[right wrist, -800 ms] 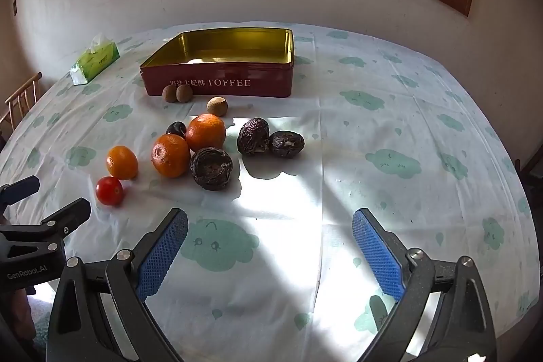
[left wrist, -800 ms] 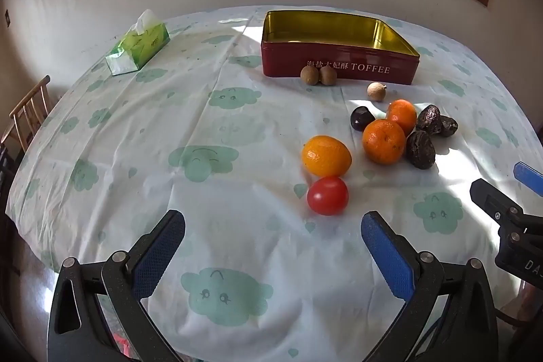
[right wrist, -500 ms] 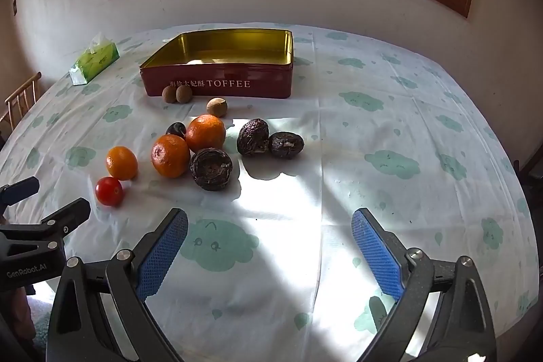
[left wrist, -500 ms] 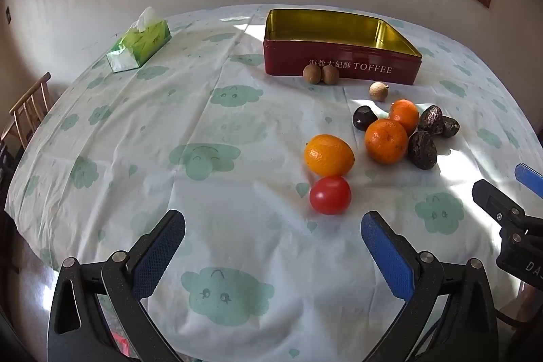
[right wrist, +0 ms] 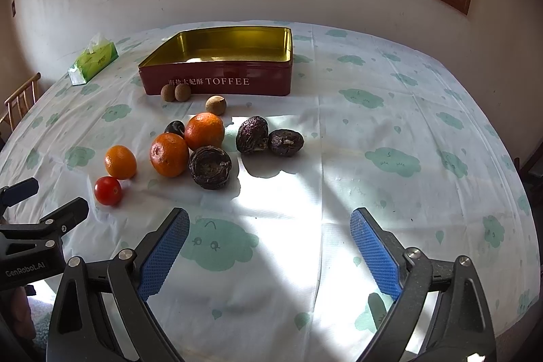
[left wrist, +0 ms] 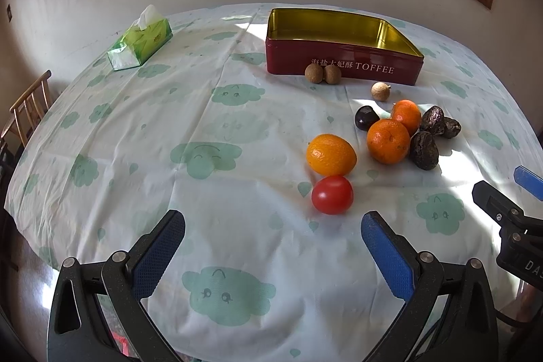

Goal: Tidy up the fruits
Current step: 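Move both tools toward the fruits in front of the tin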

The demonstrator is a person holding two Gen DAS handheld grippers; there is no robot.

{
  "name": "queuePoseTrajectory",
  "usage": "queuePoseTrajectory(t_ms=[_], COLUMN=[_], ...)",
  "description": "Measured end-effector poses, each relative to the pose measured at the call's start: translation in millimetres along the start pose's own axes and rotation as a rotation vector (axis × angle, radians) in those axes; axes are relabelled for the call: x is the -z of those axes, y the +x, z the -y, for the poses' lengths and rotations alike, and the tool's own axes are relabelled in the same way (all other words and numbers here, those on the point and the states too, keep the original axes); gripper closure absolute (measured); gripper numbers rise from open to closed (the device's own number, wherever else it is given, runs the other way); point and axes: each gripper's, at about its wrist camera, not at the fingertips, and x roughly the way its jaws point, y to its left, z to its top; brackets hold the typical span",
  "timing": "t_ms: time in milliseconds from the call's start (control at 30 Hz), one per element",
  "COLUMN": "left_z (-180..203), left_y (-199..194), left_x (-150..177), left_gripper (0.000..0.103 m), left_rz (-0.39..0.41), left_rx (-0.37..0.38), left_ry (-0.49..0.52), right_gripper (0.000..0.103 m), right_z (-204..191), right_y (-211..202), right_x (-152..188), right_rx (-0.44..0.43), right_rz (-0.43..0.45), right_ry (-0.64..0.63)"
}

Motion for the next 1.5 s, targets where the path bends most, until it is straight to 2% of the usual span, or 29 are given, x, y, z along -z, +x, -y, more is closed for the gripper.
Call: queuePoseTrajectory(t_ms=[1067,1500], left_z=[-4.1,-1.0], left_y=[5.5,6.9], left_x=[4.1,4.3], left_gripper=[0.0,0.001], left_rz=[-0.008,-0.024], left_rx=[0.009,0.03], left_ry=[-0.007,-0.011], right_gripper=[0.013,0.018], right_z=[0.4,2.0], right_y=[-0.1,6.6], right_x=[-1.8,5.8], right_rx=[-0.004,-0.014], right_rz=[-0.009,-0.023], right_ry=[0.001,0.009])
